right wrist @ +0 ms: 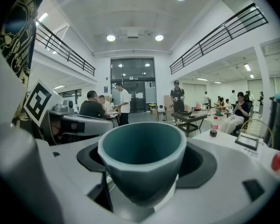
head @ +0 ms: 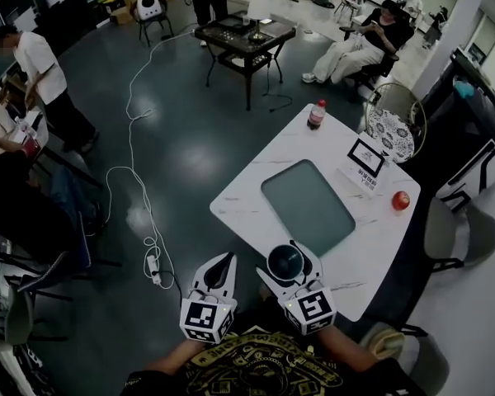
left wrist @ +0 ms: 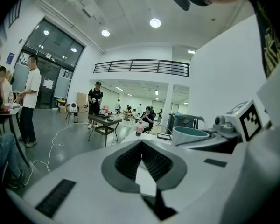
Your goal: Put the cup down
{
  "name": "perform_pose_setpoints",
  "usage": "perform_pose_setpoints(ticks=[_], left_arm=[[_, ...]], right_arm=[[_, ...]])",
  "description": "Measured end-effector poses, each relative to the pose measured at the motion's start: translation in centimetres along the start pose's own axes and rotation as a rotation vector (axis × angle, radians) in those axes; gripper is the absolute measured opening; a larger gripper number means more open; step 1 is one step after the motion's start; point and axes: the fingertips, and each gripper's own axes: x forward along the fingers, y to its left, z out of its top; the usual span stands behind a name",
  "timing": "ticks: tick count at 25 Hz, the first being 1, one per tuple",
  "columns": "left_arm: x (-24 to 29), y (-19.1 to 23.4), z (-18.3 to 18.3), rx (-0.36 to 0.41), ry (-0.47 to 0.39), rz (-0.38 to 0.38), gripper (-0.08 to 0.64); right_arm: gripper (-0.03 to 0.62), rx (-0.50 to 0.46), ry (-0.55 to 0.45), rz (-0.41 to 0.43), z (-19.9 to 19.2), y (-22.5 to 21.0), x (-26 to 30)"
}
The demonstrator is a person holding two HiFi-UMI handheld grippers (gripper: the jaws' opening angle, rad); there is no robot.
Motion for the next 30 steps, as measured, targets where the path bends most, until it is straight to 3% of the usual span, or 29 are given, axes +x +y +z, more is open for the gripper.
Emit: perform_pose_setpoints(ticks=[14,30], left_arm=[[10.1,-6.6,1.0,0.064,0.015,-0.113,0.009],[18.0,-9.0,-2.7,0.066,0.101,-0.126,0.009]], right_arm=[[0.386,0.025,-0.027,-0.079,-1.5,-10.1,-1.3],[0.385,0.049,-0.021,-0.094,-5.6,-17.2,0.2]])
